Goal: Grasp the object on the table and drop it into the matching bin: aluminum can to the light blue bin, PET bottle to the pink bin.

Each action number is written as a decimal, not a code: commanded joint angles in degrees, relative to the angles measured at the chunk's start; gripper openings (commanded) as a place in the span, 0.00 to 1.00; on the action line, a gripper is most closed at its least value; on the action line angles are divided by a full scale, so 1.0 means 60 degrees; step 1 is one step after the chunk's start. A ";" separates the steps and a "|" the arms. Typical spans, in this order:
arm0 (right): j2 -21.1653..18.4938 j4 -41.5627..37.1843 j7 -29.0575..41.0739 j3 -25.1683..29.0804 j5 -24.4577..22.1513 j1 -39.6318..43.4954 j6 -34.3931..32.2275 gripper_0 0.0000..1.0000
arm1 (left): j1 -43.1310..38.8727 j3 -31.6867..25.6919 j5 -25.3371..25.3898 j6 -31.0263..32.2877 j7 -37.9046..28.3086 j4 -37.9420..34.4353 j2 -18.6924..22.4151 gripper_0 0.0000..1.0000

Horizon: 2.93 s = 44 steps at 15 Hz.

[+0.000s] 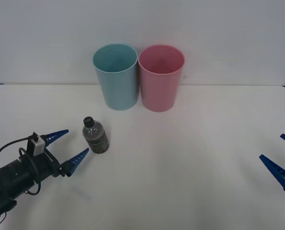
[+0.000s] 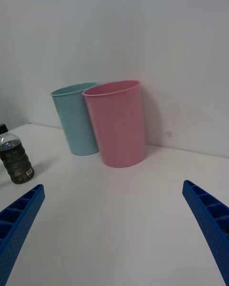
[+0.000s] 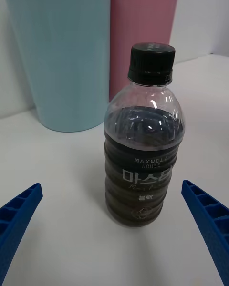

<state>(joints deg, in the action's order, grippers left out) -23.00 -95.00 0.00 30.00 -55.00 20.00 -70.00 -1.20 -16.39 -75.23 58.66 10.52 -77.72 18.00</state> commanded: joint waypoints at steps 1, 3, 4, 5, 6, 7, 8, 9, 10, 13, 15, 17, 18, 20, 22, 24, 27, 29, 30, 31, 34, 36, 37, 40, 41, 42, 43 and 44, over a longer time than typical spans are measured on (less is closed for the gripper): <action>0.0000 0.0000 0.0000 0.0000 0.0000 0.0000 0.0000 1.00 | 0.0141 0.0212 -0.0015 -0.0196 -0.0084 0.0078 -0.0012 1.00; 0.0000 0.0000 0.0000 0.0000 0.0000 0.0000 0.0000 1.00 | 0.0243 0.0447 -0.0030 -0.0386 -0.0113 0.0078 -0.0012 1.00; 0.0000 0.0000 0.0000 0.0000 0.0000 0.0000 0.0000 1.00 | 0.0360 0.0564 -0.0030 -0.0460 -0.0142 0.0180 -0.0012 1.00; 0.0000 0.0000 0.0000 0.0000 0.0000 0.0000 0.0000 1.00 | 0.0522 0.0622 -0.0030 -0.0474 -0.0099 0.0386 -0.0012 1.00; 0.0000 0.0000 0.0000 0.0000 0.0000 0.0000 0.0000 1.00 | 0.0829 0.0710 -0.0030 -0.0489 -0.0055 0.0766 -0.0012 1.00; 0.0000 0.0000 0.0000 0.0000 0.0000 0.0000 0.0000 1.00 | 0.1078 0.0754 -0.0030 -0.0489 -0.0011 0.1074 -0.0012 1.00; 0.0000 0.0000 0.0000 0.0000 0.0000 0.0000 0.0000 1.00 | 0.1225 0.0813 -0.0030 -0.0489 0.0019 0.1250 -0.0012 1.00; 0.0000 0.0000 0.0000 0.0000 0.0000 0.0000 0.0000 1.00 | 0.1313 0.0886 -0.0044 -0.0518 0.0004 0.1323 -0.0012 1.00; 0.0000 0.0000 0.0000 0.0000 0.0000 0.0000 0.0000 1.00 | 0.1386 0.1018 -0.0044 -0.0592 -0.0040 0.1338 -0.0012 1.00; 0.0000 0.0000 0.0000 0.0000 0.0000 0.0000 0.0000 1.00 | 0.1649 0.1135 -0.0059 -0.0753 0.0033 0.1660 -0.0203 1.00; 0.0000 0.0000 0.0000 0.0000 0.0000 0.0000 0.0000 1.00 | 0.1840 0.1282 -0.0059 -0.0841 0.0033 0.1865 -0.0217 1.00; 0.0000 0.0000 0.0000 0.0000 0.0000 0.0000 0.0000 1.00 | 0.1928 0.1369 -0.0059 -0.0914 0.0063 0.1953 -0.0217 1.00; 0.0000 0.0000 0.0000 0.0000 0.0000 0.0000 0.0000 1.00 | 0.1942 0.1399 -0.0059 -0.0943 0.0077 0.1953 -0.0217 1.00; 0.0000 0.0000 0.0000 0.0000 0.0000 0.0000 0.0000 1.00 | 0.1942 0.1384 -0.0074 -0.0943 0.0063 0.1953 -0.0217 1.00; 0.0000 0.0000 0.0000 0.0000 0.0000 0.0000 0.0000 1.00 | 0.1928 0.1384 -0.0074 -0.0958 0.0063 0.1953 -0.0217 0.39; 0.0000 0.0000 0.0000 0.0000 0.0000 0.0000 0.0000 1.00 | 0.1942 0.1399 -0.0323 -0.0943 0.0268 0.1938 -0.0217 0.00; 0.0000 0.0000 0.0000 0.0000 0.0000 0.0000 0.0000 1.00 | 0.1942 0.1399 -0.0308 -0.0943 0.0312 0.1938 -0.0203 0.00; 0.0000 0.0000 0.0000 0.0000 0.0000 0.0000 0.0000 1.00 | 0.1942 0.1369 -0.0205 -0.0958 0.0268 0.1953 -0.0217 0.00; 0.0000 0.0000 0.0000 0.0000 0.0000 0.0000 0.0000 1.00 | 0.1942 0.1325 -0.0205 -0.0958 0.0253 0.1953 -0.0188 0.00; 0.0000 0.0000 0.0000 0.0000 0.0000 0.0000 0.0000 1.00 | 0.1942 0.1325 -0.0132 -0.0958 0.0224 0.1953 -0.0144 0.00; 0.0000 0.0000 0.0000 0.0000 0.0000 0.0000 0.0000 1.00 | 0.1928 0.1325 0.0146 -0.0958 0.0151 0.1894 0.0134 0.00; 0.0000 0.0000 0.0000 0.0000 0.0000 0.0000 0.0000 1.00 | 0.1913 0.1223 0.0278 -0.0928 0.0092 0.1719 0.0310 0.00; 0.0000 0.0000 0.0000 0.0000 0.0000 0.0000 0.0000 1.00 | 0.1855 0.0989 0.0337 -0.0855 0.0048 0.1513 0.0339 0.00; 0.0000 0.0000 0.0000 0.0000 0.0000 0.0000 0.0000 1.00 | 0.1635 0.0359 0.0351 -0.0826 -0.0128 0.0678 0.0325 0.00; 0.0000 0.0000 0.0000 0.0000 0.0000 0.0000 0.0000 1.00 | 0.1620 0.0183 0.0381 -0.0841 -0.0186 0.0459 0.0310 0.00; 0.0000 0.0000 0.0000 0.0000 0.0000 0.0000 0.0000 1.00 | 0.1635 0.0022 0.0439 -0.0870 -0.0245 0.0151 0.0325 0.00; 0.0000 0.0000 0.0000 0.0000 0.0000 0.0000 0.0000 1.00 | 0.1664 -0.0081 0.0542 -0.0914 -0.0304 -0.0039 0.0325 0.00; 0.0000 0.0000 0.0000 0.0000 0.0000 0.0000 0.0000 1.00 | 0.1693 -0.0183 0.0615 -0.0972 -0.0406 -0.0259 0.0310 0.00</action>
<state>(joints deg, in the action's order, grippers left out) -23.00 -95.00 0.00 30.00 -55.00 20.00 -70.00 8.82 -17.03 -71.92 53.10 8.52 -78.27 19.92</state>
